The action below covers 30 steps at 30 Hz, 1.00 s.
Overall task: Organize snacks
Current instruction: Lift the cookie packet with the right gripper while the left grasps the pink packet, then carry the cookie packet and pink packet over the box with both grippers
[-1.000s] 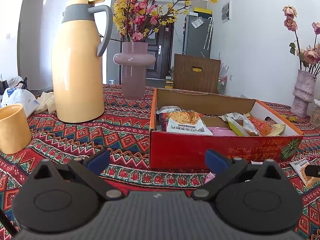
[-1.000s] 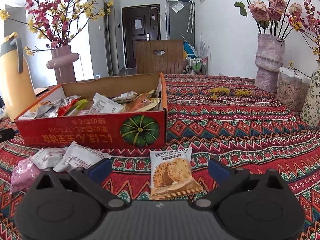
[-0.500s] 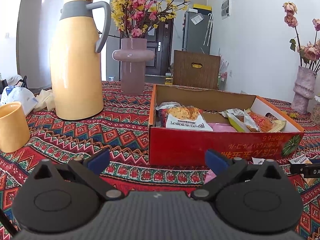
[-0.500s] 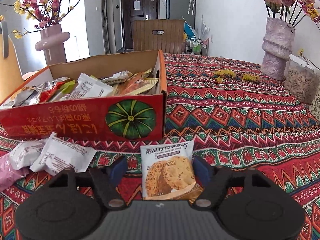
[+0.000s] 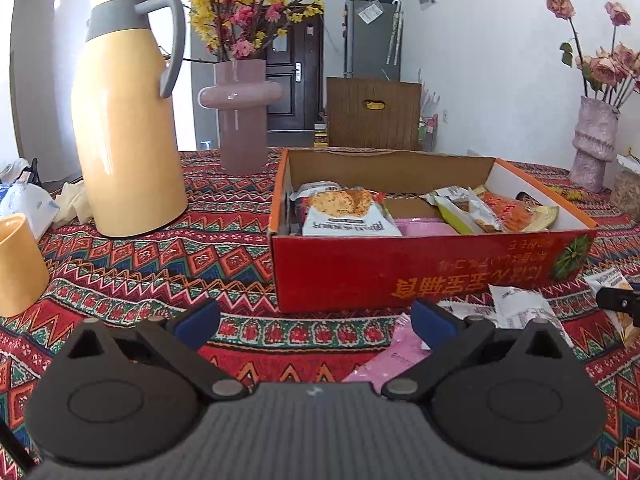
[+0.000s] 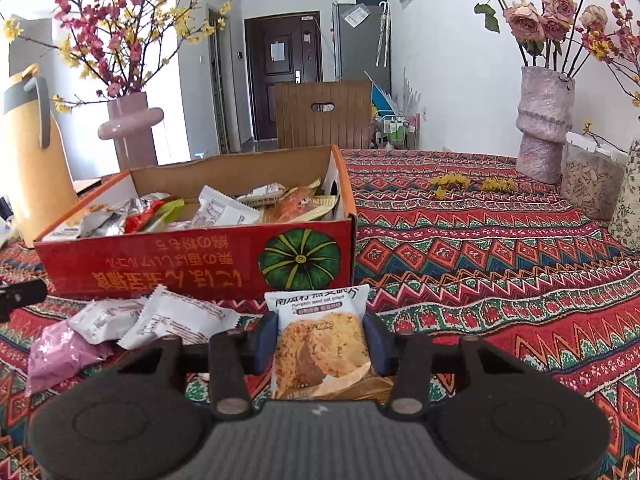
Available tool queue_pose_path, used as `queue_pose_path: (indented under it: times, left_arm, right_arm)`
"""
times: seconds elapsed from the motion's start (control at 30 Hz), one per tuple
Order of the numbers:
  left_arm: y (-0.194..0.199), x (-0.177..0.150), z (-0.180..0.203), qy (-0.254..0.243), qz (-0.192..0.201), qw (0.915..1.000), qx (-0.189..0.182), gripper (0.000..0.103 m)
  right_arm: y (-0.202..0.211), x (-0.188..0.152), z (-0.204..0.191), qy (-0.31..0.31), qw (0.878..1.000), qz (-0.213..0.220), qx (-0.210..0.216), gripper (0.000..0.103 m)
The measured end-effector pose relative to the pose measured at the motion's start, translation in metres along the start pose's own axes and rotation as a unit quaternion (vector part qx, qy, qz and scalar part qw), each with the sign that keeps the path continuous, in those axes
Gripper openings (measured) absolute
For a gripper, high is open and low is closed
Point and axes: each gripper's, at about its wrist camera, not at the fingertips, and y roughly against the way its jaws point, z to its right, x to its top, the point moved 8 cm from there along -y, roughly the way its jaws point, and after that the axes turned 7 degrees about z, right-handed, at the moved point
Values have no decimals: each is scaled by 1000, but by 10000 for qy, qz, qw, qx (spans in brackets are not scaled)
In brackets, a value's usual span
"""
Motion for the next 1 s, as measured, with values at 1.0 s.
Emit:
queue_pose_path:
  times: [1.0]
  left_arm:
    - [-15, -36, 46, -427, -1283, 9864, -930, 72]
  right_arm:
    - [43, -18, 1, -598, 9968, 330, 404, 46]
